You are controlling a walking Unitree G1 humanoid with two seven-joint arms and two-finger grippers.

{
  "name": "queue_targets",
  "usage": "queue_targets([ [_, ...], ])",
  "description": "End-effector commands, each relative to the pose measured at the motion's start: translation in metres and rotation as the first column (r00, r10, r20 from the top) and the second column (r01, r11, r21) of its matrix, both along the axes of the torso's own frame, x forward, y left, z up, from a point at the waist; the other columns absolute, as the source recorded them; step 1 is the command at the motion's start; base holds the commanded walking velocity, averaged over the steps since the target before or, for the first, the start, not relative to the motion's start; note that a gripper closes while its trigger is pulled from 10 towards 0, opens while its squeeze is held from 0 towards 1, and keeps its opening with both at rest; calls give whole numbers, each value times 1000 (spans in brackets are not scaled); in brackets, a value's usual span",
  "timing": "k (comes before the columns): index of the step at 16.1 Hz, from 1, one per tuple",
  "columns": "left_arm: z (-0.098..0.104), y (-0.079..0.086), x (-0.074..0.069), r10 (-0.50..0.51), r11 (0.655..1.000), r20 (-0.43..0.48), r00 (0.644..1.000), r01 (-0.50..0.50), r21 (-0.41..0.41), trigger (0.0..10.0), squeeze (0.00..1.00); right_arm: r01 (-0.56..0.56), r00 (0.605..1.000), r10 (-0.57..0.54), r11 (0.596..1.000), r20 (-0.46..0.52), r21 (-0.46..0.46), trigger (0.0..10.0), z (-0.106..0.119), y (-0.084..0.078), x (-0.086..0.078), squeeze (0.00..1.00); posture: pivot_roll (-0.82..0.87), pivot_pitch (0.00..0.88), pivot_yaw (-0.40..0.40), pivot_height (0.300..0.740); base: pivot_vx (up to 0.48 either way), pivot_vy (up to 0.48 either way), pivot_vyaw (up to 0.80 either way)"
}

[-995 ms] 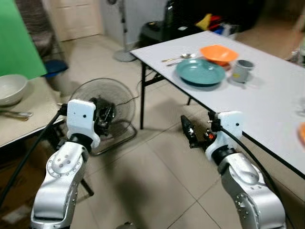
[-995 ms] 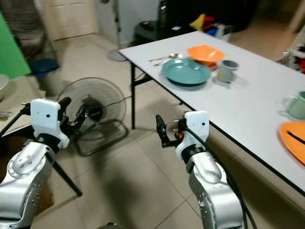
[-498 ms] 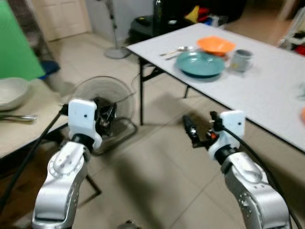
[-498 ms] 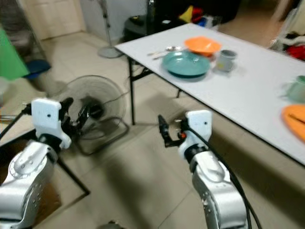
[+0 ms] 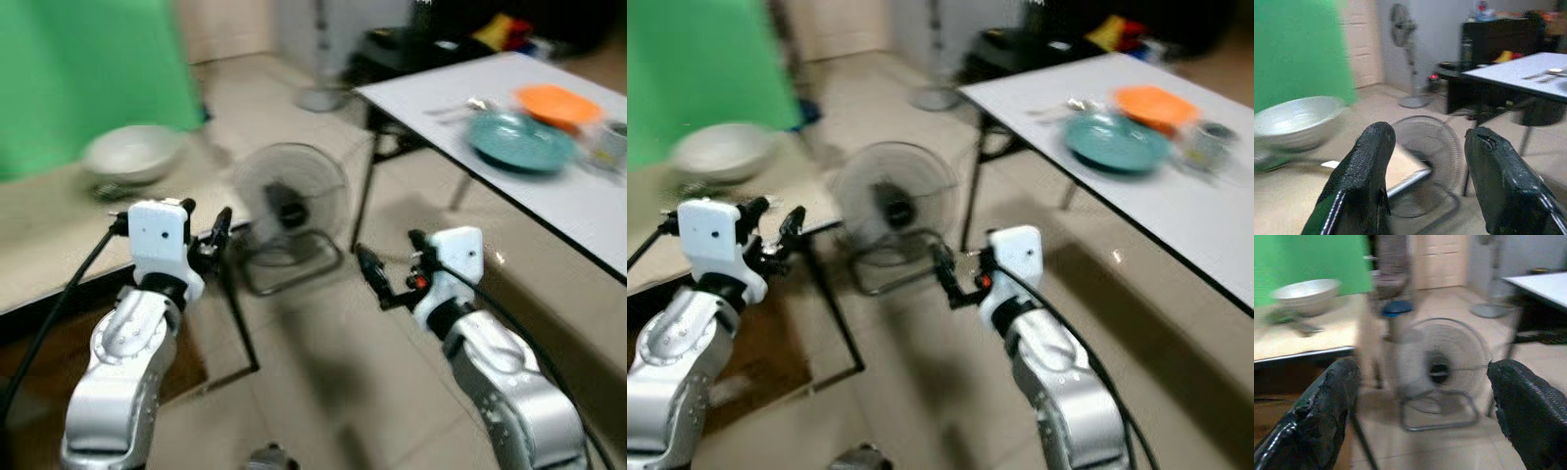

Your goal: Setting the table

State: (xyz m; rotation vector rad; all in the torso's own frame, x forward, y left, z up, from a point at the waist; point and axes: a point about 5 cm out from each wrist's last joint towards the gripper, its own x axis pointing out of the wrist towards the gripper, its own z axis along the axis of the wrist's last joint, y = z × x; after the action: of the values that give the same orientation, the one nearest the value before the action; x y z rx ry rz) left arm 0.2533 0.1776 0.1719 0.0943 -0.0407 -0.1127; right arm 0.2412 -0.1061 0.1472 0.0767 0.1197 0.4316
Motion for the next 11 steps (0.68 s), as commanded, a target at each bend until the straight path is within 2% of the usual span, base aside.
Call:
queue_targets([
  [1, 3, -1, 1, 6, 1000, 6, 1000, -6, 1, 10000, 0, -20, 1000, 20, 1000, 6, -8, 10000, 2, 0, 1, 1000, 173, 0, 24, 727, 0, 0, 800],
  [3, 4, -1, 1, 10, 1000, 12, 1000, -10, 4, 10000, 0, -57, 998, 57, 998, 7, -19, 10000, 2, 2, 1, 1000, 179, 0, 12, 727, 291, 0, 800],
  [11, 4, 0, -7, 20, 1000, 13, 1000, -21, 11, 10000, 0, -73, 997, 73, 997, 14, -9, 10000, 3, 4, 8, 1000, 213, 0, -25, 727, 379, 0, 800],
])
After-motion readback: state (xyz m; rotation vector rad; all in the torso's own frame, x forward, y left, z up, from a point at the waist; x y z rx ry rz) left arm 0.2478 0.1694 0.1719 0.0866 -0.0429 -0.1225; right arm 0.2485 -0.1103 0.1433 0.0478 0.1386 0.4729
